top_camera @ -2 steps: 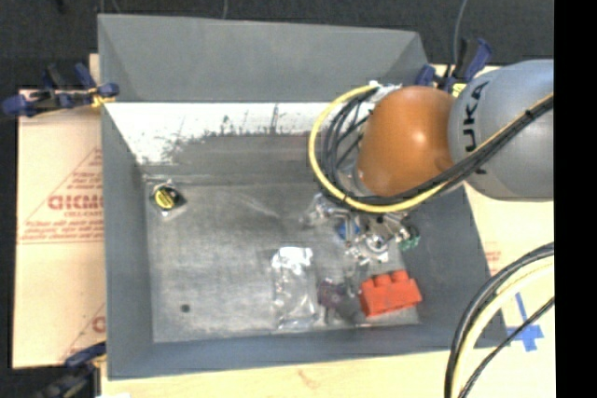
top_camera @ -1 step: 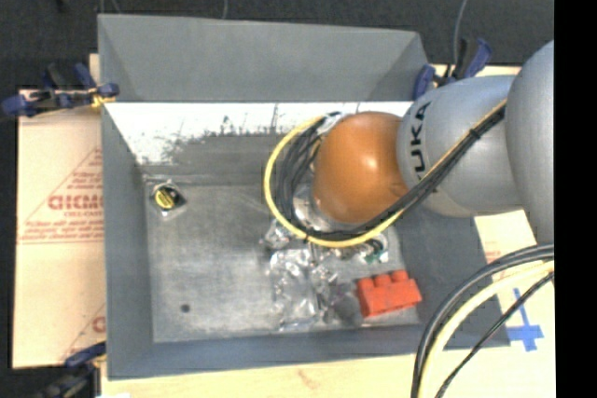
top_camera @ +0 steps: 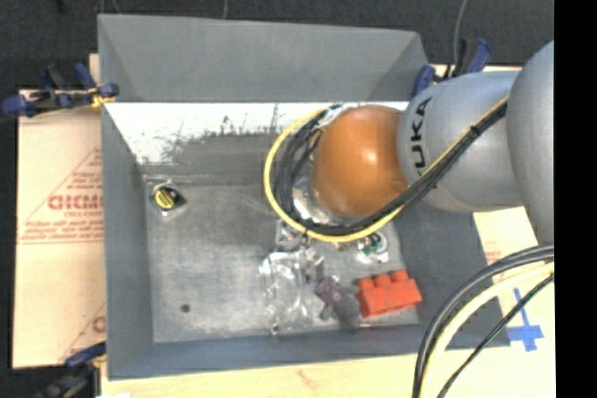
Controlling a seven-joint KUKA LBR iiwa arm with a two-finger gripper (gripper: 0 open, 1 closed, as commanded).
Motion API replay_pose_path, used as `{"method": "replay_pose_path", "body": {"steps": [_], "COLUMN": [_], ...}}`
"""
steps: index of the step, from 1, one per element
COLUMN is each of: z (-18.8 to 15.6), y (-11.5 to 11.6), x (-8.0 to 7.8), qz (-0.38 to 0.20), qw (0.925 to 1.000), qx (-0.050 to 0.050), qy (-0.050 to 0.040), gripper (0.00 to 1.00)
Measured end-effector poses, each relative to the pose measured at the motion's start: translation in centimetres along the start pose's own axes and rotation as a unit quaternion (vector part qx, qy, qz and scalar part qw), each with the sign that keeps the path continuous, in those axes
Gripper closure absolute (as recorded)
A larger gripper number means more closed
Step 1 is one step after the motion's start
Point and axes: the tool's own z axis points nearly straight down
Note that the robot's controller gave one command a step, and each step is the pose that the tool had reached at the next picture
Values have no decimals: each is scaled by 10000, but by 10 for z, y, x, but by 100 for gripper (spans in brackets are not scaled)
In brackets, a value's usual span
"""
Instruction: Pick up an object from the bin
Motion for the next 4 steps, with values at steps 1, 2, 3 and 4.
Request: {"method": "replay_pose_path", "body": {"steps": [1,2,3,4], "z": [-22,-16,-4,-4], "y": [-2,3,18,60], "x": [20,28,0,-60], "qz": [-1379,-1361,-2811,-4898], "qw": [9903,9907,9596,8718], "qx": [112,1,108,57], "qy": [-148,10,-94,-120], "gripper": [100,0,0,0]}}
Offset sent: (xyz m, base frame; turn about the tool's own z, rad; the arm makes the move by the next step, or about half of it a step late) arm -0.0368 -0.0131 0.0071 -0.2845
